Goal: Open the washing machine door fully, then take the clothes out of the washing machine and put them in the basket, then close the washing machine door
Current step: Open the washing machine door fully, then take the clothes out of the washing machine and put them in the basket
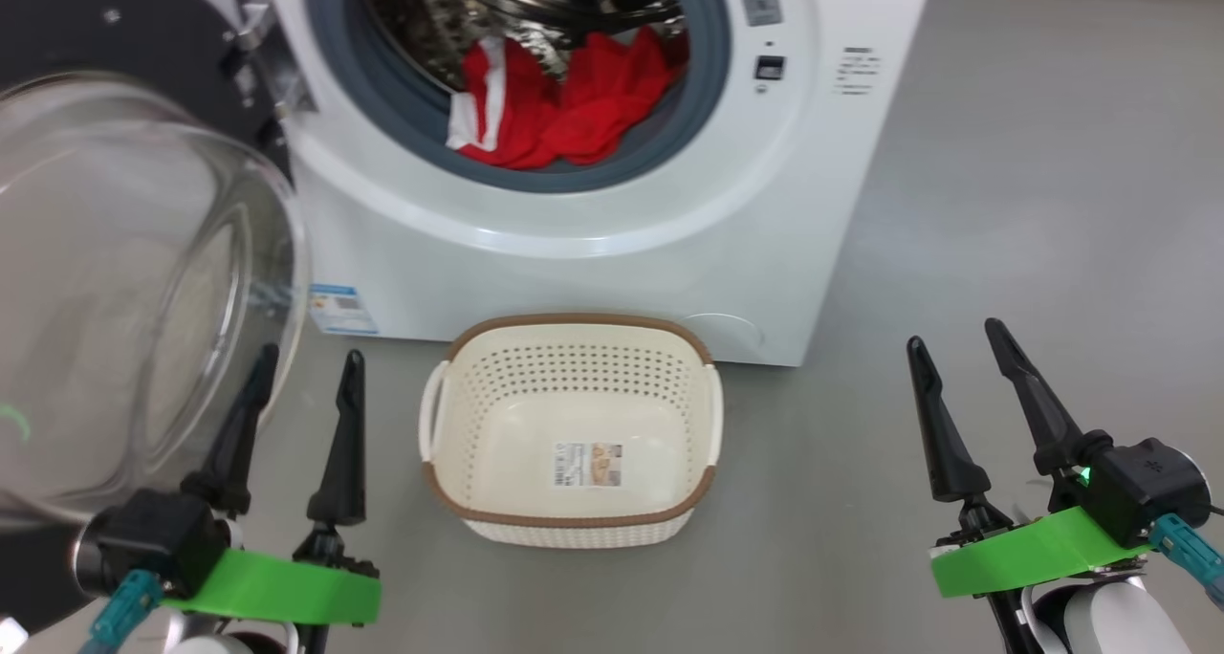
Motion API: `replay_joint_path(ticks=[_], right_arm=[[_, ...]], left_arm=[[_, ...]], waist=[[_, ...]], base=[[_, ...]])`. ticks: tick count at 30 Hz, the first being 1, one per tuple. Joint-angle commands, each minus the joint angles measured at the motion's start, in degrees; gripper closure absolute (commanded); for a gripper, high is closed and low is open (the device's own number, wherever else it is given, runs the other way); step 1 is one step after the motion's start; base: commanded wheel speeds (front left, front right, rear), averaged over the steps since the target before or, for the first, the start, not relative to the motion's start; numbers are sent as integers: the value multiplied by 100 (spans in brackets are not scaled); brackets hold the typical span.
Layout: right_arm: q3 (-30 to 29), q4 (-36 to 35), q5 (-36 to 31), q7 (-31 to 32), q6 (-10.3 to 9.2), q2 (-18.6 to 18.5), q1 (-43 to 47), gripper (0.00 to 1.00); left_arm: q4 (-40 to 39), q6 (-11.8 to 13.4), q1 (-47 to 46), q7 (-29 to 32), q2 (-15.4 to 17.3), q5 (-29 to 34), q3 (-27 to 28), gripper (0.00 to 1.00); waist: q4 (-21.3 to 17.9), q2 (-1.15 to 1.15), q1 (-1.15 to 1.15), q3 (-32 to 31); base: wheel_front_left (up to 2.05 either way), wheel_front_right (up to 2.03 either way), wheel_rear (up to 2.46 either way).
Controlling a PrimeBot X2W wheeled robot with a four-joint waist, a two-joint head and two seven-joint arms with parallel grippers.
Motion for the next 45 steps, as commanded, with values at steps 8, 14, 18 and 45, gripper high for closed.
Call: replay_joint_path(ticks=[8, 14, 18, 45], right_arm=[[-27, -305, 10, -116, 36, 7, 148, 0], [9, -319, 71, -125, 36, 7, 287, 0], [93, -320, 87, -127, 36, 7, 364, 0], [-61, -462, 36, -129, 36, 7, 960, 0]], left_arm=[[-174, 106, 263, -52, 48, -68, 173, 0], [-327, 91, 380, -158, 110, 69, 175, 0], [-352, 121, 486, -177, 115, 126, 217, 0], [-566, 177, 1219, -189, 94, 338, 126, 0]], waist=[[-729, 0, 0, -99], [-953, 0, 0, -144], [-1070, 0, 0, -222], [-1073, 0, 0, -589]], base=[[0, 0, 0], [0, 0, 0], [0, 0, 0], [0, 0, 0]])
